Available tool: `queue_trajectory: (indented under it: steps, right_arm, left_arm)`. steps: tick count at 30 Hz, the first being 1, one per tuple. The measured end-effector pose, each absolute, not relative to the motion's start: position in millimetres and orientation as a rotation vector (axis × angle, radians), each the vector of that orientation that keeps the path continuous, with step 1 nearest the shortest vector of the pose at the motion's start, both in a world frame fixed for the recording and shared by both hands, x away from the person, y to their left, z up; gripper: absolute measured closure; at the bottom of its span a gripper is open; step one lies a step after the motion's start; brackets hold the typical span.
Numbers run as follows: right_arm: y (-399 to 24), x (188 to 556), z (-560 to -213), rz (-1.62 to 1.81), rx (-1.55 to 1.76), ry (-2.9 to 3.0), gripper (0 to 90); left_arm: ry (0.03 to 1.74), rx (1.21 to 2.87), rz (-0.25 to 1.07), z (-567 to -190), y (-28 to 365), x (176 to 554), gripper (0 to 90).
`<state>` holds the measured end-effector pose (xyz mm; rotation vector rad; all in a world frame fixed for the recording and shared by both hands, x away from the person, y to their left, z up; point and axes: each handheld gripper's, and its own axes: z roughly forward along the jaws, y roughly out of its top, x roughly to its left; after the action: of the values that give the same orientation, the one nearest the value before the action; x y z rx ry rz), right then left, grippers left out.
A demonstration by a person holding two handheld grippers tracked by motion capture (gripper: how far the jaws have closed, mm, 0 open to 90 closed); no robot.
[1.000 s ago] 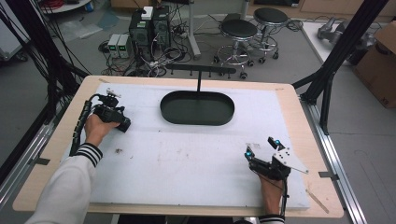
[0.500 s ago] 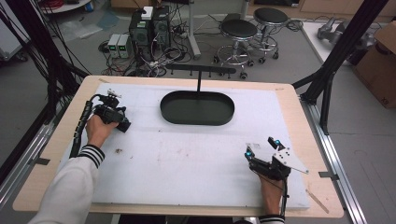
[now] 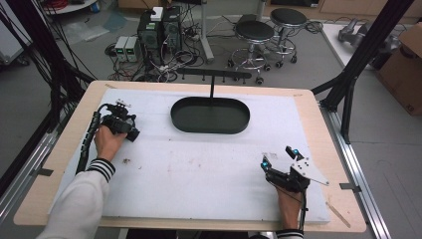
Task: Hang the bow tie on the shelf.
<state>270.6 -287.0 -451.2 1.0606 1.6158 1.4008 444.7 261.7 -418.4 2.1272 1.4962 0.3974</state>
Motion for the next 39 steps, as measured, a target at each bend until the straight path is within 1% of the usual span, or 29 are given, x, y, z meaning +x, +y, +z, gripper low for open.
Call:
queue_trajectory:
  steps: [7, 13, 16, 19, 23, 25, 28, 29, 32, 34, 37, 39]
  right_arm:
    - [-287, 270, -451, 1.399, 1.063, 1.616, 10.2]
    - [-287, 270, -451, 1.399, 1.062, 1.616, 10.2]
    - [-287, 270, -451, 1.399, 1.063, 1.616, 10.2]
    - [-286, 270, -451, 1.4, 1.069, 1.617, 10.2]
    - [-286, 270, -451, 1.398, 1.063, 1.618, 10.2]
    - [-286, 270, -451, 1.399, 1.065, 1.617, 10.2]
    - [-286, 270, -451, 1.399, 1.068, 1.617, 10.2]
    - [-286, 270, -451, 1.399, 1.064, 1.618, 10.2]
    - [-286, 270, -451, 1.398, 1.065, 1.619, 10.2]
    - [-286, 270, -451, 1.397, 1.064, 1.618, 10.2]
    - [-286, 270, -451, 1.395, 1.061, 1.619, 10.2]
    - [-286, 270, -451, 1.394, 1.06, 1.619, 10.2]
  left_arm:
    - [1.505, 2.092, 0.359, -414, 270, 443, 86.0]
    - [1.469, 2.073, 0.389, -409, 271, 440, 86.0]
    - [1.427, 2.041, 0.443, -402, 269, 436, 86.0]
    - [1.405, 2.035, 0.45, -400, 269, 435, 86.0]
    - [1.36, 2.021, 0.491, -394, 270, 432, 86.0]
    - [1.302, 1.984, 0.536, -388, 272, 428, 86.0]
    - [1.263, 1.962, 0.568, -384, 273, 425, 85.9]
    - [1.244, 1.932, 0.584, -380, 273, 423, 85.9]
    - [1.228, 1.897, 0.594, -377, 273, 421, 85.8]
    - [1.216, 1.837, 0.576, -373, 273, 419, 85.8]
    - [1.212, 1.809, 0.568, -371, 273, 419, 85.8]
    - [1.197, 1.779, 0.587, -368, 272, 417, 85.8]
